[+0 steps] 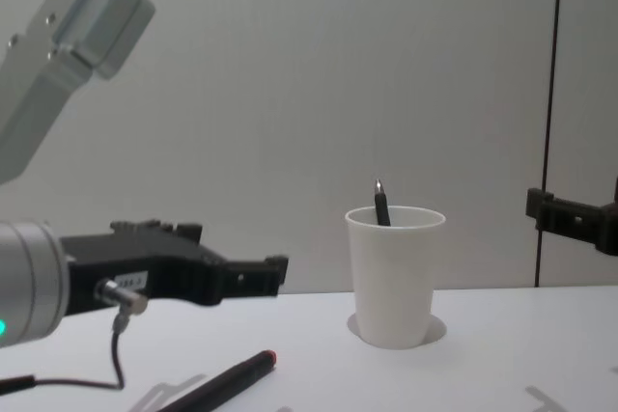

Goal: Place the pen into the pen holder.

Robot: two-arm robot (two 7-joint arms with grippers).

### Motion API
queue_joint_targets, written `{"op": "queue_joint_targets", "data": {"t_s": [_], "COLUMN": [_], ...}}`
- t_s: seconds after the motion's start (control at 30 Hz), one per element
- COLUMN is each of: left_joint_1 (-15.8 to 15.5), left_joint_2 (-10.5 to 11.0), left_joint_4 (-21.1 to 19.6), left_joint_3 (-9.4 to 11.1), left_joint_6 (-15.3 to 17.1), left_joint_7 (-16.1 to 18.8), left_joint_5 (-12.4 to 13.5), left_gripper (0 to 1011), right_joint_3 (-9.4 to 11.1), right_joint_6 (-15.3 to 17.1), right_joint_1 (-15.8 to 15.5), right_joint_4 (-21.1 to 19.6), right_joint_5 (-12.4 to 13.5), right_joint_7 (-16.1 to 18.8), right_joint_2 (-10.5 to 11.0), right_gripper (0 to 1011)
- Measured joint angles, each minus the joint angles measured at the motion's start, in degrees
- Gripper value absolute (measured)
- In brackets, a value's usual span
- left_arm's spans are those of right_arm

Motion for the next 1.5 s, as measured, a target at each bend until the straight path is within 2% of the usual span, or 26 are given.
{"op": "queue_joint_targets", "data": {"t_s": [0.37,0.8,1.17,1.5], "left_joint_1": [1.42,2.06,1.90,0.93], "left_joint_2": [2.54,4.19,4.58,3.94], "left_joint_4": [-2.09,-2.48,-1.35,0.25], "left_joint_3": [-1.08,-1.96,-2.47,-2.59], "left_joint_6": [7.37,13.83,17.44,19.22], "left_joint_7": [-1.63,-3.57,-4.48,-4.62], "left_joint_5": [-3.07,-6.29,-8.13,-8.40], "left_gripper": [1001,1001,1001,1001], "right_joint_3": [0.00,0.00,0.00,0.00], "right_joint_6": [0.00,0.01,0.00,0.00], "right_joint_1": [0.00,0.00,0.00,0.00], "right_joint_4": [0.00,0.00,0.00,0.00], "right_joint_5": [0.00,0.00,0.00,0.00], "right_joint_7": [0.00,0.00,0.00,-0.01], "right_joint_2": [0.00,0.00,0.00,0.00], "right_gripper": [1001,1001,1001,1001]}}
